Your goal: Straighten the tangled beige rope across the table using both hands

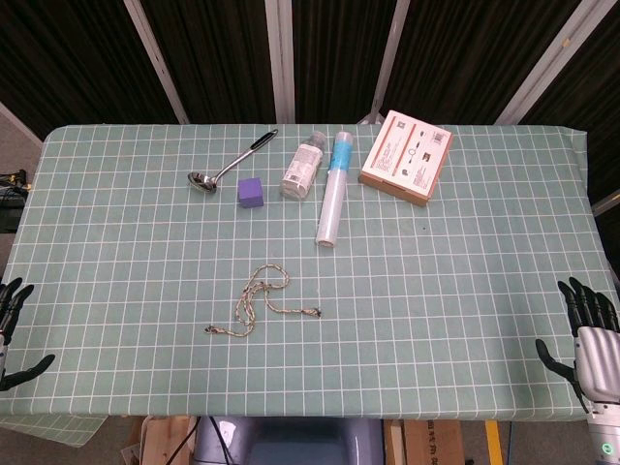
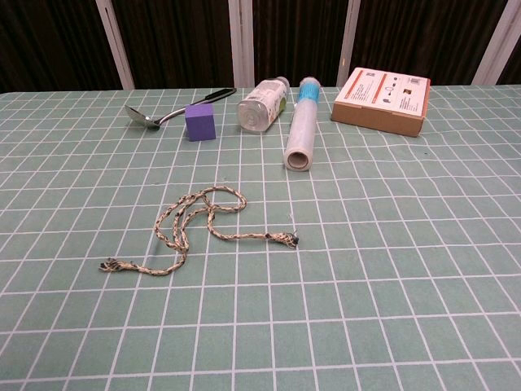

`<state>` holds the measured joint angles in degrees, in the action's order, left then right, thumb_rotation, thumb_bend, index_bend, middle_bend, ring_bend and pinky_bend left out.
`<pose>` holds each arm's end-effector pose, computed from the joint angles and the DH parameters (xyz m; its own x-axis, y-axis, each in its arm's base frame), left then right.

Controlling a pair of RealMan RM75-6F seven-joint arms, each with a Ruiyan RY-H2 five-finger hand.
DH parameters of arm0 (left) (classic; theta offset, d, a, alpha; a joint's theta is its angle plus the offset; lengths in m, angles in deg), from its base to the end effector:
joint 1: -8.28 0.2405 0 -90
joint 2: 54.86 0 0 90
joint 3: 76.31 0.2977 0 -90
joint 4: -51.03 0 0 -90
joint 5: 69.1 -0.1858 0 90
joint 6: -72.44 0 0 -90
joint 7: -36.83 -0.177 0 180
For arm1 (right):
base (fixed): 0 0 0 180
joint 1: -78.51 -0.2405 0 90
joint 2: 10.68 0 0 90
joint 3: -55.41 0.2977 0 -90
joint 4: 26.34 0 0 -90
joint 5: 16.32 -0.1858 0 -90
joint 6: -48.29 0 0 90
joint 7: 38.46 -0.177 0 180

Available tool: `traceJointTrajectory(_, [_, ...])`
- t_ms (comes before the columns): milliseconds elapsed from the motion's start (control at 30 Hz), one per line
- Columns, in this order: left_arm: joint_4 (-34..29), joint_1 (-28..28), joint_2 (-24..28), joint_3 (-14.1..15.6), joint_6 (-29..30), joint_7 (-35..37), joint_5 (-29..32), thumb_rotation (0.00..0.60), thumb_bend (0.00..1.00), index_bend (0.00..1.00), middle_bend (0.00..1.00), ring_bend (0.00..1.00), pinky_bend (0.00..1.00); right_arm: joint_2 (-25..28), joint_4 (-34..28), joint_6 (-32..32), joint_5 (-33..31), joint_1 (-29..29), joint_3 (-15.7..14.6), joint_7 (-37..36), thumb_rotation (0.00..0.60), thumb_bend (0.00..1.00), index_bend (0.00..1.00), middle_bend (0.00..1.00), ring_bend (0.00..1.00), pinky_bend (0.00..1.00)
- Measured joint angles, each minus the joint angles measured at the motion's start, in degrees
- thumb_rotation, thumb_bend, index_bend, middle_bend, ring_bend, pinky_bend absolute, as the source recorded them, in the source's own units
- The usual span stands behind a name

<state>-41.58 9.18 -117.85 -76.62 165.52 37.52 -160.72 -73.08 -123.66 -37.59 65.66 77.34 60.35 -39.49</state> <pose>-0.3358 0.1724 0.2139 0.4009 -0.0525 0.9146 0.9155 -0.0148 -0.4021 -0.3444 -0.1985 0.2147 0.3202 0.0230 0.9471 -0.9425 0.1086 0.3160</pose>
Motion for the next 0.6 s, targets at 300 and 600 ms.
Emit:
traceJointTrajectory(300, [-0.01,0.0,0.02,-0.01,0.02,-0.06,-0.01,0.6,0.01,0.0,0.0,0.0,0.0,0.01,-0.17,0.04,0.28,0.01,-0.18,0.19,0.6,0.34,0.0,0.0,0.0,0.0])
traceJointTrajectory(600, [-0.13,0.1,0.19,-0.08,0.06,0.53,0.25,0.6,0.01,0.0,0.0,0.0,0.0,-0.42,-1.53,0.15,4.63,-0.92,-1.07,0.26,0.6,0.34,0.0,0.0,0.0,0.0])
